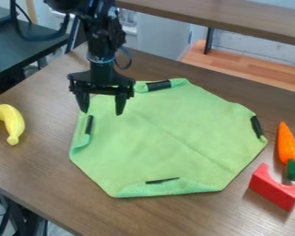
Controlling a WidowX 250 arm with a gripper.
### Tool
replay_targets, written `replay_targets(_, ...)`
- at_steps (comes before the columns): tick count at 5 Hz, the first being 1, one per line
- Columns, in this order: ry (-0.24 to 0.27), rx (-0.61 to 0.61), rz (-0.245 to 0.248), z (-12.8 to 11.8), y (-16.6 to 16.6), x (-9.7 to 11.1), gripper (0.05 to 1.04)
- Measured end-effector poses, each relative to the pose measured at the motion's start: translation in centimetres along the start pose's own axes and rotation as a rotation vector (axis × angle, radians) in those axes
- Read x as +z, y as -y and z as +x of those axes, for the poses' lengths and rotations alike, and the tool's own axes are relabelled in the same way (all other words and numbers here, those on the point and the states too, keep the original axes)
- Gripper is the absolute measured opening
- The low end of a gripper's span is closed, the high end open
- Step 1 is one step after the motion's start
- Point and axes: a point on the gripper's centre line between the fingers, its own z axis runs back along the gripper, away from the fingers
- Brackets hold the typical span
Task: Fold the cloth from bottom left to top rigth
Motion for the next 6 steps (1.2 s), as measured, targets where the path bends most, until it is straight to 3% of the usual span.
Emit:
replay_targets(1, 0.011, 0.0, 0.023, 0.1, -0.7, -0.3, 1.001)
replay_targets(4, -0.063, -0.02, 0.102, -1.1, -3.0, -2.9, 0.975)
replay_targets(5, -0.06, -0.013, 0.107, -1.6, -3.2, -3.3, 0.826)
replay_targets(6, -0.046, -0.018, 0.109, -1.8, -2.8, -3.5, 0.531)
